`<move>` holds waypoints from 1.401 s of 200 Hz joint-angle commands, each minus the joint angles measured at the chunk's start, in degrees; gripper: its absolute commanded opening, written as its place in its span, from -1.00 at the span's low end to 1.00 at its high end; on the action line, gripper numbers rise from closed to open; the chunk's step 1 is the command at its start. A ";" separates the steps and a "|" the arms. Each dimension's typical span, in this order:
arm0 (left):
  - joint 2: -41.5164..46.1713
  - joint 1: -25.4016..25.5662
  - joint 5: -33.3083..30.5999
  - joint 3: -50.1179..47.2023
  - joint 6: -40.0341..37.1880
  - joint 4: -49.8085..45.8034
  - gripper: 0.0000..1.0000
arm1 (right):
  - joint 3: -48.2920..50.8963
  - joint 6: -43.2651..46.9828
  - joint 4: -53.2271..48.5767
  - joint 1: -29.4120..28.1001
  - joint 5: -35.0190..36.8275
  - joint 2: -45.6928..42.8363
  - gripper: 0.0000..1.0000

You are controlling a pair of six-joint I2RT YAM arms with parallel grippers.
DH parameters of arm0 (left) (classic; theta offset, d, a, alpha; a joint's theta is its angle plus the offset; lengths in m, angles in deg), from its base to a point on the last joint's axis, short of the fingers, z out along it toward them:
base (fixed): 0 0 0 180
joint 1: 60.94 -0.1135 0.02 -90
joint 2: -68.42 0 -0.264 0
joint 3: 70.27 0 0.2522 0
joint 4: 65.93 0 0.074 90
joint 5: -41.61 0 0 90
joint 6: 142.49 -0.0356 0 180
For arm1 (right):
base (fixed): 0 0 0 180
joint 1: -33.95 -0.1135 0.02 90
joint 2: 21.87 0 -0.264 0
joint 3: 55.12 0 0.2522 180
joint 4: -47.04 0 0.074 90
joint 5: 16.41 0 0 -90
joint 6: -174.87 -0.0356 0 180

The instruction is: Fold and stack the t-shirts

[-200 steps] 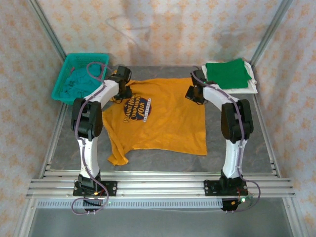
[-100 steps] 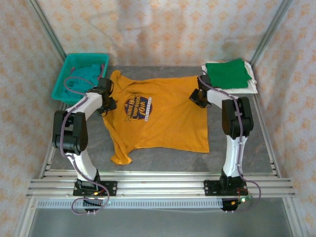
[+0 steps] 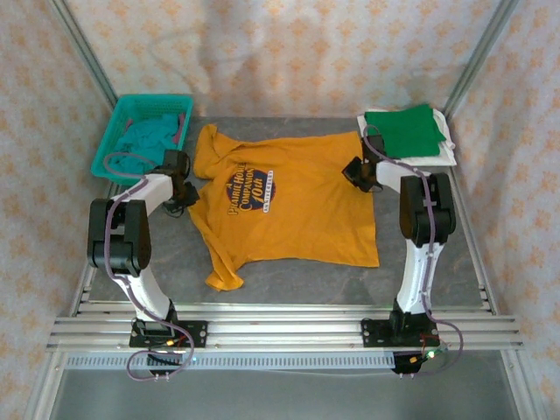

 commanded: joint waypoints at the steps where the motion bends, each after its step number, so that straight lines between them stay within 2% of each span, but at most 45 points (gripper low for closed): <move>1: -0.54 0.00 2.04 -0.80 0.40 2.26 -0.85 | 1.90 0.33 -1.80 -1.05 -1.26 -5.03 -1.00; 14: 0.35 0.00 2.08 -1.28 0.40 2.37 -0.81 | 2.68 0.49 -2.16 -0.95 -1.01 -6.74 -1.00; 24: 0.84 0.00 2.96 -1.12 0.10 1.69 -0.51 | 3.21 0.55 -2.41 -0.88 -0.45 -8.06 -1.00; 28: 1.02 0.00 3.42 -0.93 0.04 1.41 -0.47 | 3.45 0.67 -2.41 -0.86 -0.25 -8.51 -1.00; 60: 4.67 0.79 5.70 -1.99 0.71 1.40 -0.44 | 3.72 1.30 -2.77 -0.88 -0.13 -10.71 -1.00; 100: 13.54 2.55 2.90 -5.49 3.45 1.07 -0.24 | 3.69 1.23 -2.49 -0.88 -0.44 -11.65 -1.00; 119: 15.87 2.37 2.01 -8.66 4.67 1.76 -0.21 | 4.70 0.86 -1.45 -0.88 -0.45 -12.69 -1.00; 133: 15.21 1.67 1.71 -9.95 5.42 1.87 -0.20 | 5.42 0.84 -0.99 -0.80 -0.15 -13.38 -1.00; 154: 12.95 0.29 4.54 -11.28 5.73 4.31 -0.19 | 6.54 0.78 -0.94 -0.88 -0.07 -14.74 -1.00; 200: 7.64 0.26 7.07 -12.66 5.72 11.83 -0.20 | 10.66 0.16 1.16 -0.81 -0.26 -19.13 -1.00; 227: 4.33 0.26 7.88 -11.65 5.23 13.72 -0.40 | 12.38 0.31 1.14 -0.74 0.13 -21.25 -1.00; 248: 3.97 0.26 6.51 -10.83 4.76 11.73 -0.94 | 13.48 0.20 1.06 -0.25 0.07 -22.22 -1.00; 280: 9.54 -0.06 1.67 -12.77 5.74 7.47 -1.00 | 14.86 -0.27 0.57 0.87 1.92 -22.23 -1.00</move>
